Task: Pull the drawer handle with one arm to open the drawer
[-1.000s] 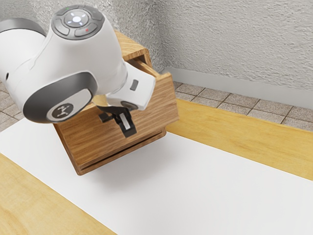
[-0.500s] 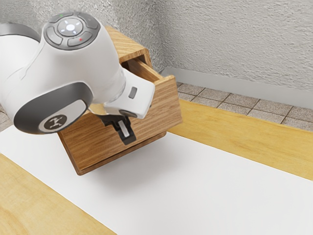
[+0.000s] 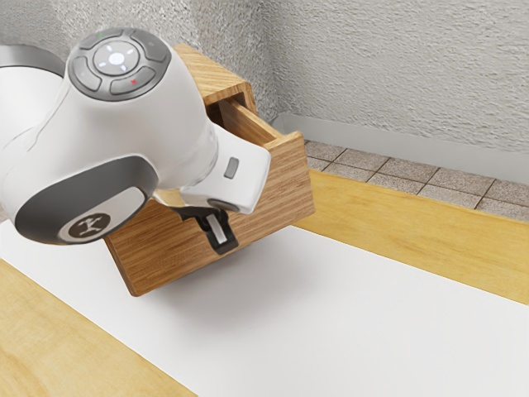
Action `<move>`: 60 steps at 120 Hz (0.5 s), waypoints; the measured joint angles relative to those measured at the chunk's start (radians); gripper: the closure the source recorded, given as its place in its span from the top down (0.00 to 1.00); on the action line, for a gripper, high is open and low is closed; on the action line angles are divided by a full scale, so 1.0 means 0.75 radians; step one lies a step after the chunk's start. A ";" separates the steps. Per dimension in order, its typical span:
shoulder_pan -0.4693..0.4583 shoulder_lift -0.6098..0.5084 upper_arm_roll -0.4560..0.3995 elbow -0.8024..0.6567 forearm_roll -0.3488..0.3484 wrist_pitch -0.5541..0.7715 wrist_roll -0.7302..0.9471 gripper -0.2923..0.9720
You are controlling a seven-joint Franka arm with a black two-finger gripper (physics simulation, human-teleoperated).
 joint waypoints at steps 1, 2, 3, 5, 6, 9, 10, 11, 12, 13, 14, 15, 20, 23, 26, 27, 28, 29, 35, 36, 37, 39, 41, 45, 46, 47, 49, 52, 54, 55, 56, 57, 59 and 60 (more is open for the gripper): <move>0.000 0.000 0.000 0.000 0.000 0.000 -0.001 0.54; 0.000 -0.001 -0.001 0.000 0.000 0.000 -0.001 0.54; 0.000 -0.001 -0.001 0.000 0.000 0.000 -0.002 0.54; 0.000 -0.002 -0.002 0.000 0.000 0.000 -0.003 0.54; 0.000 -0.002 -0.001 -0.001 0.000 0.001 -0.004 0.54; 0.000 -0.004 -0.001 -0.003 0.000 0.001 -0.006 0.54; 0.000 -0.004 -0.001 -0.004 0.000 0.001 -0.006 0.54; 0.000 -0.004 -0.001 -0.004 0.000 0.001 -0.007 0.54; 0.000 -0.005 -0.001 -0.004 0.000 0.001 -0.008 0.55; 0.000 -0.005 -0.001 -0.005 0.000 0.001 -0.008 0.55; 0.000 -0.005 -0.001 -0.005 0.000 0.001 -0.009 0.55; 0.000 -0.006 -0.001 -0.005 0.000 0.001 -0.009 0.55; 0.000 -0.007 -0.001 -0.005 0.000 0.001 -0.012 0.58; 0.000 -0.008 -0.001 -0.005 0.000 0.002 -0.013 0.59; 0.000 -0.009 -0.002 -0.005 0.000 0.002 -0.014 0.60; 0.000 -0.010 -0.002 -0.005 0.000 0.002 -0.015 0.61; 0.000 -0.011 -0.002 -0.005 0.000 0.002 -0.015 0.61; 0.000 -0.012 -0.002 -0.005 0.000 0.002 -0.016 0.61; 0.000 -0.018 -0.009 -0.004 0.000 0.002 -0.018 0.63; 0.000 -0.019 -0.012 -0.004 0.000 0.002 -0.019 0.63; 0.000 -0.021 -0.015 -0.004 0.000 0.002 -0.019 0.63; 0.000 -0.024 -0.021 -0.001 0.000 0.001 -0.020 0.64; 0.000 -0.029 -0.030 0.001 -0.001 0.000 -0.021 0.64; 0.000 -0.035 -0.045 0.010 -0.001 -0.001 -0.022 0.64; 0.000 -0.036 -0.050 0.017 -0.001 -0.003 -0.023 0.65; 0.000 -0.037 -0.054 0.023 -0.001 -0.005 -0.023 0.65; 0.000 -0.038 -0.061 0.042 -0.001 -0.010 -0.024 0.65; 0.000 -0.037 -0.069 0.081 -0.004 -0.021 -0.025 0.66; 0.000 -0.034 -0.072 0.118 -0.012 -0.031 -0.025 0.67; 0.000 -0.033 -0.073 0.136 -0.017 -0.037 -0.026 0.67; 0.001 -0.030 -0.073 0.155 -0.024 -0.044 -0.026 0.68; 0.001 -0.027 -0.073 0.173 -0.031 -0.050 -0.026 0.68; 0.003 -0.021 -0.072 0.209 -0.048 -0.065 -0.027 0.69; 0.004 -0.018 -0.071 0.226 -0.058 -0.073 -0.027 0.69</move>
